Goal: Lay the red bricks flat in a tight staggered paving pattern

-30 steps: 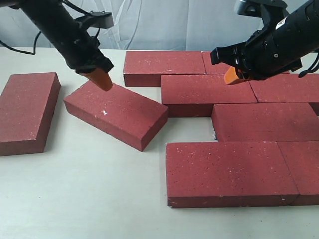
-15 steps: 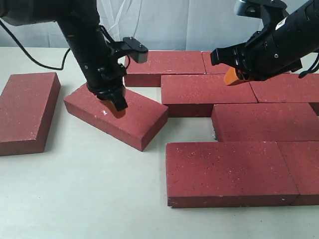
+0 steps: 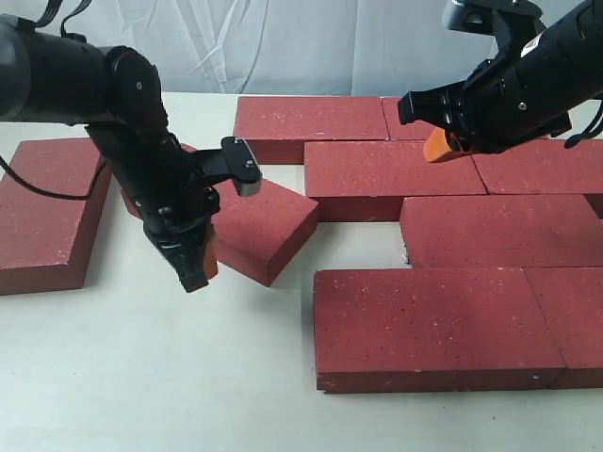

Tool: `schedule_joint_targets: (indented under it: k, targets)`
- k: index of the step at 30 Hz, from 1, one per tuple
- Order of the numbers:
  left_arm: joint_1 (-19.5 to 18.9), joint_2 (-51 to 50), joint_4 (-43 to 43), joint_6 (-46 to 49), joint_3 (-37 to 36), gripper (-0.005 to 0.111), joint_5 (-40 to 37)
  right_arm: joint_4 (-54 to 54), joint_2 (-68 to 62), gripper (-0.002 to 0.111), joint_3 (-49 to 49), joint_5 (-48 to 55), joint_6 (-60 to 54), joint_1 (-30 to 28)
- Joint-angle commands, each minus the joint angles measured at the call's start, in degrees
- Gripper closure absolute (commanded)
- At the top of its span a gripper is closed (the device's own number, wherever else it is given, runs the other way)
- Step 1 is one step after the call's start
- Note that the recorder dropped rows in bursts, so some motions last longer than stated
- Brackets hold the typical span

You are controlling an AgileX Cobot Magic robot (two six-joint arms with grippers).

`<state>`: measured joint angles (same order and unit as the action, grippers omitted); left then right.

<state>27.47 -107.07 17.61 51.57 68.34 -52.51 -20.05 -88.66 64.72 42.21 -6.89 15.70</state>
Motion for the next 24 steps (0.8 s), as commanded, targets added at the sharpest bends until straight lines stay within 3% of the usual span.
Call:
schedule_joint_targets:
  k: [1, 15, 24]
  targets:
    - [0.23, 0.03, 5.97, 4.96, -1.55, 0.107, 4.22, 0.03, 0.39, 0.109, -0.07, -0.09, -0.2, -0.21]
    - [0.23, -2.94, 14.6, 8.05, -1.55, 0.107, 11.14, 0.03, 0.39, 0.109, -0.07, -0.33, -0.2, -0.21]
    - [0.23, -2.94, 21.18, 9.11, -1.55, 0.107, 10.96, 0.03, 0.39, 0.109, -0.07, -0.33, -0.2, -0.21]
